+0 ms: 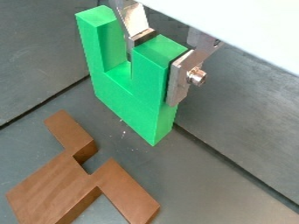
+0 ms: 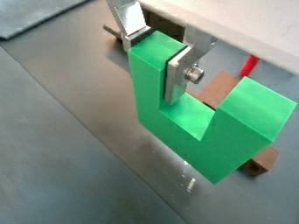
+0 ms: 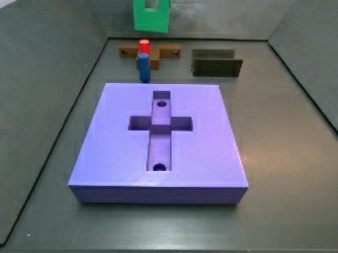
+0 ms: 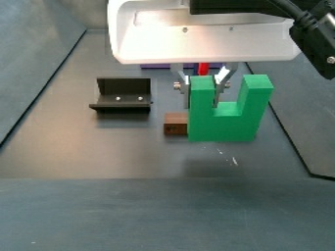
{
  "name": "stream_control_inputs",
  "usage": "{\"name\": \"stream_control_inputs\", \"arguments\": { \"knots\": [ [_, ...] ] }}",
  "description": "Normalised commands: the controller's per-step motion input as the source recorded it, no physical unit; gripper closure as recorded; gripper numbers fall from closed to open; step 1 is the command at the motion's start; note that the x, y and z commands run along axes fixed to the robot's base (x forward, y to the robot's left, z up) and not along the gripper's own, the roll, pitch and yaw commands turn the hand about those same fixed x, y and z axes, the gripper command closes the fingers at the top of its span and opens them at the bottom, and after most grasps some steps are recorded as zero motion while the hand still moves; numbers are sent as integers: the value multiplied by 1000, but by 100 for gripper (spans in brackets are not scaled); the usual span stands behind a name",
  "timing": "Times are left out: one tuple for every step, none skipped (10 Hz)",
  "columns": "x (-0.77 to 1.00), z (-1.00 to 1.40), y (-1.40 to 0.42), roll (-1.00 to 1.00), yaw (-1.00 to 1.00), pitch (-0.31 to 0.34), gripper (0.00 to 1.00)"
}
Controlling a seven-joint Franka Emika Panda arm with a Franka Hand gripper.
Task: Pick up the green object. Move up. Move to above the board. Insert the green object.
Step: Move to above the board.
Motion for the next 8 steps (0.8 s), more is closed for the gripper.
{"name": "stream_control_inputs", "arguments": {
  "knots": [
    [-8, 1400, -2, -5, 0, 12, 100],
    [-38, 1400, -11, 17, 4, 30, 100],
    [11, 1400, -4, 13, 5, 25, 100],
    [45, 1400, 14, -7, 1, 78, 100],
    [18, 548, -3, 1, 4, 88, 100],
    [28, 180, -1, 11, 3, 63, 100],
    [11, 130, -1400, -65, 43, 100, 100],
    [7, 132, -1400, -68, 47, 96, 100]
  ]
}}
